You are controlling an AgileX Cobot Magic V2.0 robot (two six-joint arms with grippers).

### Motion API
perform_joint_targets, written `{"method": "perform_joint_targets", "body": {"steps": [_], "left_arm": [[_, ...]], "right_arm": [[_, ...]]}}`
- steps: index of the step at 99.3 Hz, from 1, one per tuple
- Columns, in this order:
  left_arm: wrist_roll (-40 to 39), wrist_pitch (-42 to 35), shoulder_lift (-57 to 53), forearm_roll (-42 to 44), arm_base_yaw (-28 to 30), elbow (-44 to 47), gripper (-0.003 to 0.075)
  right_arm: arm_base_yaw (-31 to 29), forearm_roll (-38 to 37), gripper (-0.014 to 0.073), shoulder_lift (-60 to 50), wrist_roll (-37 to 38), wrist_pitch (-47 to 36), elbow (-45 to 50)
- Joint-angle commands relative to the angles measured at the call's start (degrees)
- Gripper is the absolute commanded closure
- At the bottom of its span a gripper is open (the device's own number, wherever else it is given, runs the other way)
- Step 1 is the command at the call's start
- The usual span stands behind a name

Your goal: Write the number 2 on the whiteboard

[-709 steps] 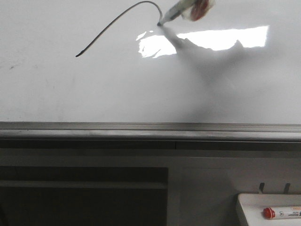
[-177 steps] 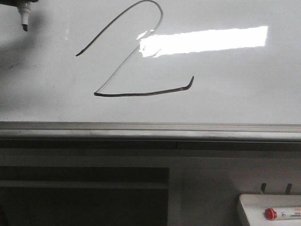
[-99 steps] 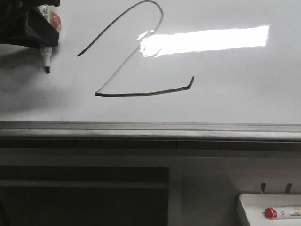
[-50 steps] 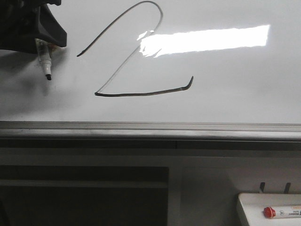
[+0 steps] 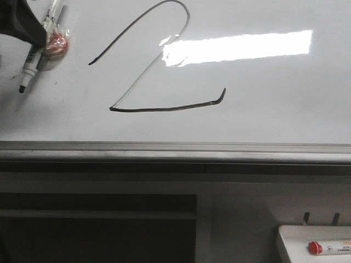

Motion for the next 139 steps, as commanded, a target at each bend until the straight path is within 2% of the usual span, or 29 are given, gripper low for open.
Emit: {"method": "perform_joint_targets", "body": {"steps": [1, 19, 29, 38, 46, 51, 64, 74, 94, 139], "left_arm": [[-0.5, -1.7, -5.3, 0.3, 0.2, -1.6, 0.0273], [-0.1, -1.4, -14.4, 2.1, 0.2, -1.6, 0.0274], [2.6, 1.6, -20.2, 1.9, -0.7, -1.4, 0.0311], [5.9, 4.5, -26.8, 1.4, -2.2, 0.2, 0.0437], [8.5, 7.5, -33.5, -1.0, -3.7, 2.6, 0.063], [10.2, 9.2, -37.5, -2.8, -4.6, 4.9, 0.0745], [12.6, 10.1, -47.1, -9.3, -6.0, 11.0, 0.0741], [12.6, 10.0, -53.5, -13.1, -6.1, 14.8, 0.0741], [12.6, 9.8, -59.2, -15.7, -6.1, 19.0, 0.0741], [12.6, 9.7, -59.3, -15.7, -6.1, 19.1, 0.0741]], "right_arm": [[-0.3, 1.1, 0.0671, 0.0, -0.4, -2.3, -1.5], [-0.3, 0.8, 0.0671, 0.0, -0.4, -5.8, -1.5], [-0.3, -2.3, 0.0671, -0.4, -0.4, -6.0, -1.5], [-0.3, -8.3, 0.0671, -1.7, -0.4, -6.2, -1.2], [-0.3, -13.3, 0.0671, -3.6, -0.4, -8.9, 0.1], [-0.3, -13.9, 0.0671, -5.0, -0.4, -12.4, 1.7], [-0.3, -13.9, 0.0671, -8.9, -0.4, -25.2, 7.2], [-0.3, -13.8, 0.0671, -11.1, -0.4, -30.2, 10.6], [-0.3, -13.8, 0.0671, -11.8, -0.4, -30.4, 11.9], [-0.3, -13.8, 0.0671, -11.8, -0.4, -30.4, 11.9]]}}
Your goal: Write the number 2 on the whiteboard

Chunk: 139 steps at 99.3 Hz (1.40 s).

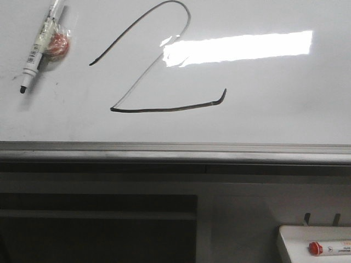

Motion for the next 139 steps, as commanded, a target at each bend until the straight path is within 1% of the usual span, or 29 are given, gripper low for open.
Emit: {"method": "perform_joint_targets", "body": {"steps": [1, 23, 33, 40, 49, 52, 57, 59, 63, 64, 66, 67, 68, 70, 71, 74, 78, 81, 85, 86, 100, 102, 118, 125, 131, 139], "left_arm": [[0.2, -3.8, 0.7, 0.6, -0.5, -1.6, 0.0741], [0.2, -3.9, 0.7, 0.6, -0.5, 0.0, 0.0741], [0.2, -3.9, 0.4, 4.2, -0.3, 2.4, 0.0741], [0.2, -5.4, -0.4, 7.8, 0.2, 4.9, 0.0741], [2.2, -8.2, -0.9, 7.4, 1.5, 8.3, 0.0741], [4.6, -10.1, -0.9, 6.0, 2.0, 9.4, 0.0741], [11.4, -14.5, -0.9, 2.7, 3.1, 10.7, 0.0741], [13.4, -17.0, -0.9, 0.8, 3.6, 11.1, 0.0741], [20.4, -23.3, -0.9, -3.0, 4.7, 11.5, 0.0741], [23.0, -24.5, -0.9, -4.8, 4.9, 11.8, 0.0741], [25.8, -28.3, -0.9, -7.8, 5.5, 12.0, 0.0741], [28.8, -30.9, -0.9, -9.0, 5.9, 12.1, 0.0741], [30.3, -32.2, -0.9, -11.5, 6.1, 12.1, 0.0741], [35.1, -35.9, -0.9, -14.1, 6.7, 12.4, 0.0741], [38.2, -37.1, -0.9, -16.7, 6.9, 12.6, 0.0741], [44.0, -42.4, -0.9, -21.4, 7.8, 12.8, 0.0741], [50.0, -45.9, -0.9, -26.8, 8.6, 13.0, 0.0741], [53.0, -47.3, -0.9, -29.6, 9.5, 13.0, 0.0741], [56.0, -46.7, -0.9, -32.1, 10.5, 13.1, 0.0741], [57.6, -35.5, -0.9, -34.6, 17.0, 16.6, 0.0741], [57.6, -33.7, -0.9, -34.8, 21.3, 21.3, 0.0741], [57.6, -32.1, -0.9, -34.8, 21.8, 21.3, 0.0741], [57.6, -20.9, -1.5, -34.8, 23.8, 21.2, 0.0741], [57.6, -17.6, -2.8, -34.8, 23.8, 21.2, 0.0741], [57.6, -16.4, -4.5, -34.8, 23.8, 21.2, 0.0741], [57.6, -17.2, -6.3, -34.8, 23.8, 21.2, 0.0741]], "right_arm": [[-0.3, -1.0, 0.0671, 0.2, -0.4, -3.0, -1.5], [-0.3, -1.0, 0.0671, 0.2, -0.4, -3.0, -1.5], [-0.3, -1.0, 0.0671, 0.2, -0.4, -3.0, -1.5], [-0.3, -1.0, 0.0671, 0.2, -0.4, -3.0, -1.5], [-0.3, -1.0, 0.0671, 0.2, -0.4, -3.0, -1.5], [-0.3, -1.0, 0.0671, 0.2, -0.4, -3.0, -1.5], [-0.3, -1.0, 0.0671, 0.2, -0.4, -3.0, -1.5], [-0.3, -1.0, 0.0671, 0.2, -0.4, -3.0, -1.5], [-0.3, -1.0, 0.0671, 0.2, -0.4, -3.0, -1.5], [-0.3, -1.0, 0.0671, 0.2, -0.4, -3.0, -1.5], [-0.3, -1.0, 0.0671, 0.2, -0.4, -3.0, -1.5], [-0.3, -1.0, 0.0671, 0.2, -0.4, -3.0, -1.5], [-0.3, -1.0, 0.0671, 0.2, -0.4, -3.0, -1.5], [-0.3, -1.0, 0.0671, 0.2, -0.4, -3.0, -1.5], [-0.3, -1.0, 0.0671, 0.2, -0.4, -3.0, -1.5], [-0.3, -1.0, 0.0671, 0.2, -0.4, -3.0, -1.5], [-0.3, -1.0, 0.0671, 0.2, -0.4, -3.0, -1.5], [-0.3, -1.0, 0.0671, 0.2, -0.4, -3.0, -1.5], [-0.3, -1.0, 0.0671, 0.2, -0.4, -3.0, -1.5], [-0.3, -1.0, 0.0671, 0.2, -0.4, -3.0, -1.5], [-0.3, -1.0, 0.0671, 0.2, -0.4, -3.0, -1.5], [-0.3, -1.0, 0.0671, 0.2, -0.4, -3.0, -1.5], [-0.3, -1.0, 0.0671, 0.2, -0.4, -3.0, -1.5], [-0.3, -1.0, 0.0671, 0.2, -0.4, -3.0, -1.5], [-0.3, -1.0, 0.0671, 0.2, -0.4, -3.0, -1.5], [-0.3, -1.0, 0.0671, 0.2, -0.4, -3.0, -1.5]]}}
